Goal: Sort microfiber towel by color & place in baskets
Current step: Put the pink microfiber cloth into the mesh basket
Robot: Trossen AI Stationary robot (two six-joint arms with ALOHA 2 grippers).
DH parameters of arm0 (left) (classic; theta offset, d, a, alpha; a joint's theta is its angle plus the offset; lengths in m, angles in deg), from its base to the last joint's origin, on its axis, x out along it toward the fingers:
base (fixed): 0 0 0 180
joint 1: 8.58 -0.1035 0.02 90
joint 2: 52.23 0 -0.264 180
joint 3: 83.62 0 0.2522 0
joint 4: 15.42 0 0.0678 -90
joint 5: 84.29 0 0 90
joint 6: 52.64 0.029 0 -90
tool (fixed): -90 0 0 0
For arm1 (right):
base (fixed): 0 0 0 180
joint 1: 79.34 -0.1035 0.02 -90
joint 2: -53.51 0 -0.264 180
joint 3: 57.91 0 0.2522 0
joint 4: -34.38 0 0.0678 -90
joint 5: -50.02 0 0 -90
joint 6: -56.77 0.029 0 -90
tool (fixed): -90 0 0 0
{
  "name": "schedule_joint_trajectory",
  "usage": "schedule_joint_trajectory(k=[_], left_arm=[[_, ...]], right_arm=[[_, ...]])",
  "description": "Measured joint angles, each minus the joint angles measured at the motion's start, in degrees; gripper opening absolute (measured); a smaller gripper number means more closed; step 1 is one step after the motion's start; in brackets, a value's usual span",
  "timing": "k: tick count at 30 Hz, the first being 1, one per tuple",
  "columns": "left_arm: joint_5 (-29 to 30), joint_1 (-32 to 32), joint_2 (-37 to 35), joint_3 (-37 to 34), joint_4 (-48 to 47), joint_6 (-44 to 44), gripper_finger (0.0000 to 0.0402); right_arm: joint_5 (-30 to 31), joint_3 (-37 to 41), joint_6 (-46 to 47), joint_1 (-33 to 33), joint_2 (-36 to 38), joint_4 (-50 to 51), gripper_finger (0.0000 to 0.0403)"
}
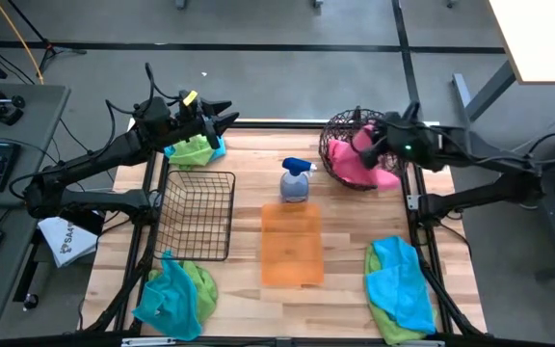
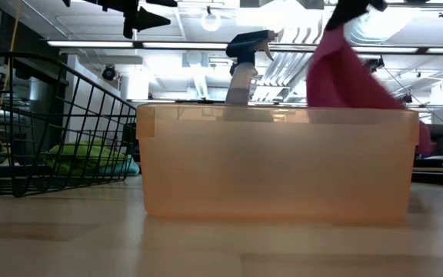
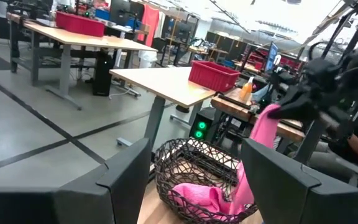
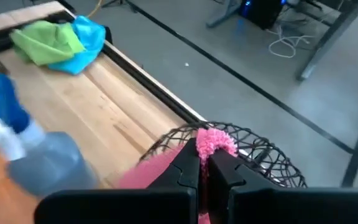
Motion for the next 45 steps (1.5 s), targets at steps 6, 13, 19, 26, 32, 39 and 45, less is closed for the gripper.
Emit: schedule_joint_trajectory(k=[6, 13, 19, 26, 32, 39, 45], left_arm=[[0.0, 0.0, 0.0, 0.0, 0.0, -0.6, 0.0239], [0.0, 0.0, 0.0, 0.0, 0.0, -1.4, 0.0239], [0.0, 0.0, 0.0, 0.0, -0.1, -1.4, 0.0239], [0.3, 0.0, 0.0, 0.0, -0.1, 0.1, 0.0239], [0.3, 0.0, 0.0, 0.0, -0.2, 0.1, 0.0239], [3.2, 0.0, 0.4, 0.0, -0.2, 0.1, 0.0239], [3.5, 0.0, 1.4, 0.0, -0.2, 0.6, 0.0239]], right_arm=[[4.1, 0.7, -0.3, 7.4, 0.2, -1.7, 0.0], [3.2, -2.4, -3.5, 15.0, 1.7, -11.4, 0.0], [-8.1, -0.1, 0.0, 18.3, 0.2, -8.3, 0.0], [-8.3, 14.2, 8.3, 18.3, 0.0, -10.9, 0.0], [-13.7, 25.5, 19.8, 18.3, 0.1, -10.5, 0.0], [-21.4, 27.6, 23.4, 18.6, 0.1, -6.4, 0.0039], [-22.8, 24.8, 24.9, 20.5, 0.0, -1.3, 0.0177]])
